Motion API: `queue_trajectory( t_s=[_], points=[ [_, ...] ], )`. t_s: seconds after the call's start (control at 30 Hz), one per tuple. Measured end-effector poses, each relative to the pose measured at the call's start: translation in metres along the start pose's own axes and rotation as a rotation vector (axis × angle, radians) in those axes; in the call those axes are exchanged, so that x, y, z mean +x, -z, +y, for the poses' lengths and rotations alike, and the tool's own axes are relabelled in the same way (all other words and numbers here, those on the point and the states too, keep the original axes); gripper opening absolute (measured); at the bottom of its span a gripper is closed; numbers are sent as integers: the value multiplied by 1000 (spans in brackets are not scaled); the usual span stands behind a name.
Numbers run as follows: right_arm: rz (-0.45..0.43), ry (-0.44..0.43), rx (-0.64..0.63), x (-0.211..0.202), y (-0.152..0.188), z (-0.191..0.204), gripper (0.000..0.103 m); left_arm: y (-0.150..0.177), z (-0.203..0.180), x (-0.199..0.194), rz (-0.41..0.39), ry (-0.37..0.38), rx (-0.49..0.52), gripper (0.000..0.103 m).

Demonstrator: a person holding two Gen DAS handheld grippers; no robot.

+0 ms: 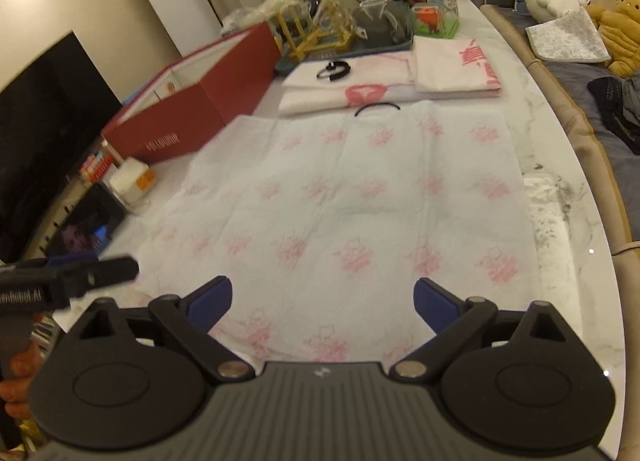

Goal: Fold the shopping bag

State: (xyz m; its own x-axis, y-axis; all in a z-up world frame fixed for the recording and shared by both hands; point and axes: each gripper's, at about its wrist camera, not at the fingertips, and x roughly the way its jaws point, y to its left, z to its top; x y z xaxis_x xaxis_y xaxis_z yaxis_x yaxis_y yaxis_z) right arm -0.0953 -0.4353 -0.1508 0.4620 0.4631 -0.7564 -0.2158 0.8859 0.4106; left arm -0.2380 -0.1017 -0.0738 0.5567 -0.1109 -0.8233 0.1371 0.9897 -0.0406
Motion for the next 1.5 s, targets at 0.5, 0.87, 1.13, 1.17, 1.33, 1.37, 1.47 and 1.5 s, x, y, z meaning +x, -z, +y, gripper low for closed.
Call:
queue_trajectory(
  t_s=[0.5,0.87,1.13,1.17,1.33,1.37,1.47,1.5],
  points=[
    [80,-22,-424,10,-1,45,50,-28,71,22,107,91,-301,103],
    [193,-60,-708,46,8,85,32,-9,96,17,157,210,-434,103],
    [231,-103,-688,51,1,82,5,18,115,31,174,456,-741,103],
    [234,-110,-671,51,0,80,4,22,117,38,187,452,-761,103],
    [241,-120,-620,50,-2,74,2,35,117,52,169,545,-871,103],
    [241,-121,-616,50,-3,73,2,35,115,52,157,561,-874,103],
    [238,-123,-604,51,-4,72,2,29,109,54,149,562,-853,103],
    [236,-125,-599,51,-4,72,2,27,107,56,151,552,-842,103]
  ],
)
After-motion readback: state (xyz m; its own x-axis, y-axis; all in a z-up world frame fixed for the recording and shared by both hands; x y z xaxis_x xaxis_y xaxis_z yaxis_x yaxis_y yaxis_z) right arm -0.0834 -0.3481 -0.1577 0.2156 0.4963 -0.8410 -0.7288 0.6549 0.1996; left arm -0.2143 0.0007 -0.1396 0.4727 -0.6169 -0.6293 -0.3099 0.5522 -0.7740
